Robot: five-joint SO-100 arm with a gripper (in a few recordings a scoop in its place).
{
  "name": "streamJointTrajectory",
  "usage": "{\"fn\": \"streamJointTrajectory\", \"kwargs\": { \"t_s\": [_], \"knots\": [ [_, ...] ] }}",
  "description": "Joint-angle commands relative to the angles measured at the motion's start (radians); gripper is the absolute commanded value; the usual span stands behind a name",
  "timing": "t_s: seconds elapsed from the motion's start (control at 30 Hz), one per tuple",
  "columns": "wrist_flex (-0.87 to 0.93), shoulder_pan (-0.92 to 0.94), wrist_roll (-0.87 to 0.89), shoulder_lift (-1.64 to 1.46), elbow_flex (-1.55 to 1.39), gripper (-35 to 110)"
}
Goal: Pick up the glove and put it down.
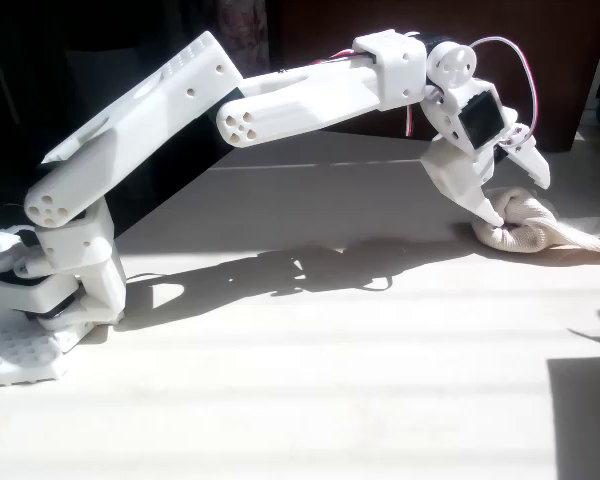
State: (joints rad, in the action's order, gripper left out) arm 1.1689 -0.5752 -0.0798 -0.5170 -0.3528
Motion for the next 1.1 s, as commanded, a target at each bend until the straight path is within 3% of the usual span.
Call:
{"fn": "streamJointTrajectory", "kwargs": {
  "t_s": [0.0,0.37,0.57,1.07],
  "knots": [
    [-0.011,-0.018,0.009,0.003,0.048,24],
    [-0.011,-0.009,0.003,0.006,0.04,23],
    [-0.011,-0.008,-0.003,0.006,0.043,-1],
    [0.006,-0.008,-0.005,-0.094,0.048,0]
  ]
}}
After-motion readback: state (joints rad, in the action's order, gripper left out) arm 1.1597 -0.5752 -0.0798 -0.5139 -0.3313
